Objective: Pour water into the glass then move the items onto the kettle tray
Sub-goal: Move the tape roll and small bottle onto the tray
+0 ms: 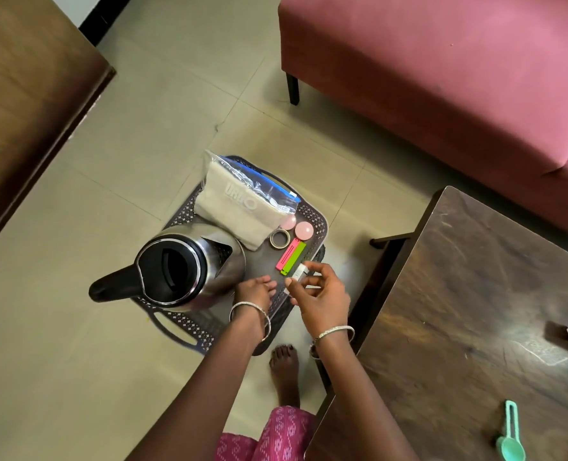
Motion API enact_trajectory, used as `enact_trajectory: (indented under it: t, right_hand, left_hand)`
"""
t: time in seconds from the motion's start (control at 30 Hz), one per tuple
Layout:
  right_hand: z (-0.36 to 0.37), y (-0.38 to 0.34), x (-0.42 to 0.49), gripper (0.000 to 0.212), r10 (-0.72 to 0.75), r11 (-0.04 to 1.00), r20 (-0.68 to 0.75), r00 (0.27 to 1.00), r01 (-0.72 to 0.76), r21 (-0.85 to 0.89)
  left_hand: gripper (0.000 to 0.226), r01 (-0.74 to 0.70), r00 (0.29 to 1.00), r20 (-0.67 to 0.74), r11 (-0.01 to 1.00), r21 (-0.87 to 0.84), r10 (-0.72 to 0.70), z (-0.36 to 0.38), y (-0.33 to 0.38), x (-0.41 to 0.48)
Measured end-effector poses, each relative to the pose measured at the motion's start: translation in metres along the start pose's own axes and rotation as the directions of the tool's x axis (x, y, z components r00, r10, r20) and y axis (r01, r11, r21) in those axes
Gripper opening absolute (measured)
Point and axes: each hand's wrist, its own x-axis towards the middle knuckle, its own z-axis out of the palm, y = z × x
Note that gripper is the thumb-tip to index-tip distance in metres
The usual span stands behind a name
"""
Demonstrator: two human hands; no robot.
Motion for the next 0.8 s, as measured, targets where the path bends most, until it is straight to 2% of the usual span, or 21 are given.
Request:
enact_trajectory:
  t: [0.1, 0.2, 0.33, 0.43, 0.67, 0.8]
  right_hand:
    - [0.021, -0.012, 0.006, 0.044, -0.015, 0.987, 0.025, 1.0, 0.018, -0.157]
    - [0.042, -0.022, 0.013, 0.038, -0.004, 0.965, 0.018, 1.0, 0.009, -0.263]
    - [0.062, -0.025, 0.024, 0.037, 0.078, 0.927, -0.032, 0.996, -0.084, -0.365]
    - [0.074, -0.025, 0.029, 0.042, 0.104, 0.885, -0.057, 0.993, -0.119, -0.451]
    - [0.089, -0.029, 0.036, 0.042, 0.153, 0.846, -0.127, 0.98, -0.196, -0.496]
    - [0.09, -0.031, 0.037, 0.043, 0.18, 0.863, -0.142, 0.973, -0.226, -0.453]
  left_hand:
    - [0.016, -0.109, 0.992, -0.052, 0.99, 0.091, 0.114, -0.013, -0.011, -0.006]
    - [0.018, -0.182, 0.976, -0.077, 0.96, 0.214, 0.202, -0.029, -0.018, -0.019]
    - [0.027, -0.274, 0.934, -0.094, 0.86, 0.431, 0.344, -0.049, -0.025, -0.039]
    - [0.033, -0.306, 0.912, -0.093, 0.813, 0.495, 0.399, -0.055, -0.027, -0.049]
    - [0.041, -0.332, 0.914, -0.05, 0.812, 0.481, 0.404, -0.059, -0.034, -0.04]
    - [0.038, -0.315, 0.947, 0.016, 0.914, 0.257, 0.322, -0.051, -0.033, -0.03]
